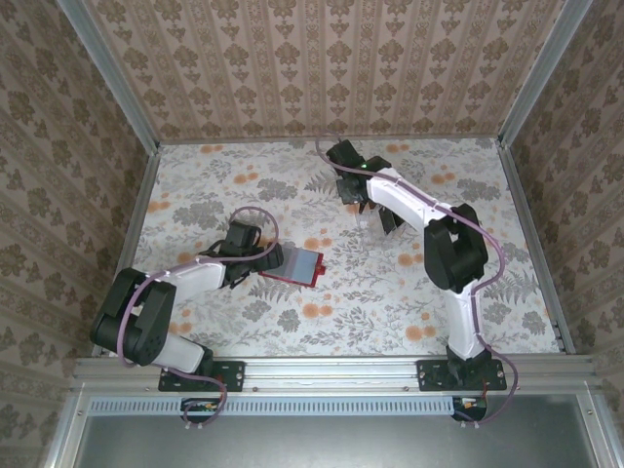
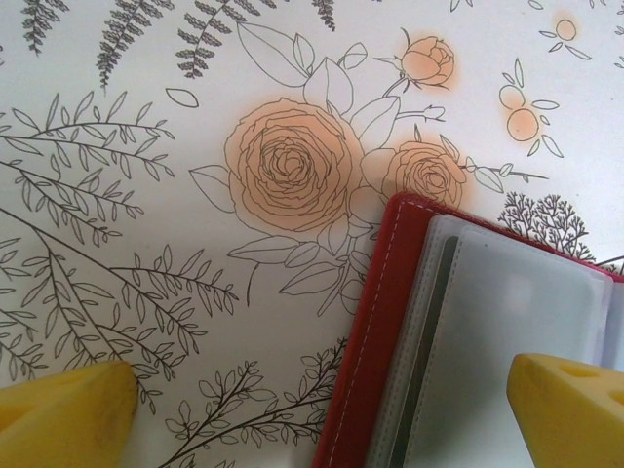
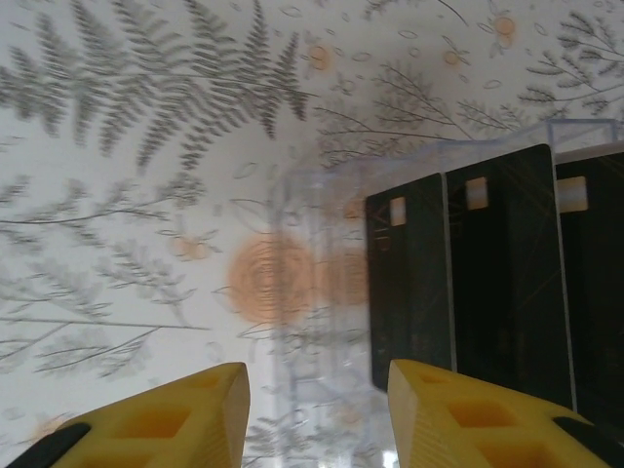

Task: Put the credit cards into the card holder

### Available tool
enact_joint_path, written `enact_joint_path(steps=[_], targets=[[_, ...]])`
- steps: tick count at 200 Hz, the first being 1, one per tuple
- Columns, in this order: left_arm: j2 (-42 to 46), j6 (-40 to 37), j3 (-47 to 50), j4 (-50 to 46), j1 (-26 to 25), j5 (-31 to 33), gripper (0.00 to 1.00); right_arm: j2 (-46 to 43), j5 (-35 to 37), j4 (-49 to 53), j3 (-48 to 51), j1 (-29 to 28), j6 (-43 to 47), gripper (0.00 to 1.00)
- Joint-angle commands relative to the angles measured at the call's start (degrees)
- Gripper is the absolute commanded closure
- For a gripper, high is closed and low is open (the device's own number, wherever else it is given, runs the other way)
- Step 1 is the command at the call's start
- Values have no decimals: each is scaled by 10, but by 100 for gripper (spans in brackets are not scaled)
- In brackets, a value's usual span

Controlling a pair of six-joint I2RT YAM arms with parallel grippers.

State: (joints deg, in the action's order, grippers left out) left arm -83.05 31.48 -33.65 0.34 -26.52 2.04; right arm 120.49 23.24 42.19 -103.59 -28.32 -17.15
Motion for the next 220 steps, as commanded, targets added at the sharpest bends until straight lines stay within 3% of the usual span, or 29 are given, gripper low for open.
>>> enact_joint_path(steps=[1,164,220], targets=[[-5,16,14,36,1,-48,1,19,54,28,-31,13,31,57],[70,94,73,30,-72,-33,1,97,43,62,-94,30,39,58],[89,109,80,21,-86,-21,1,90,27,59,-92,34,31,68]])
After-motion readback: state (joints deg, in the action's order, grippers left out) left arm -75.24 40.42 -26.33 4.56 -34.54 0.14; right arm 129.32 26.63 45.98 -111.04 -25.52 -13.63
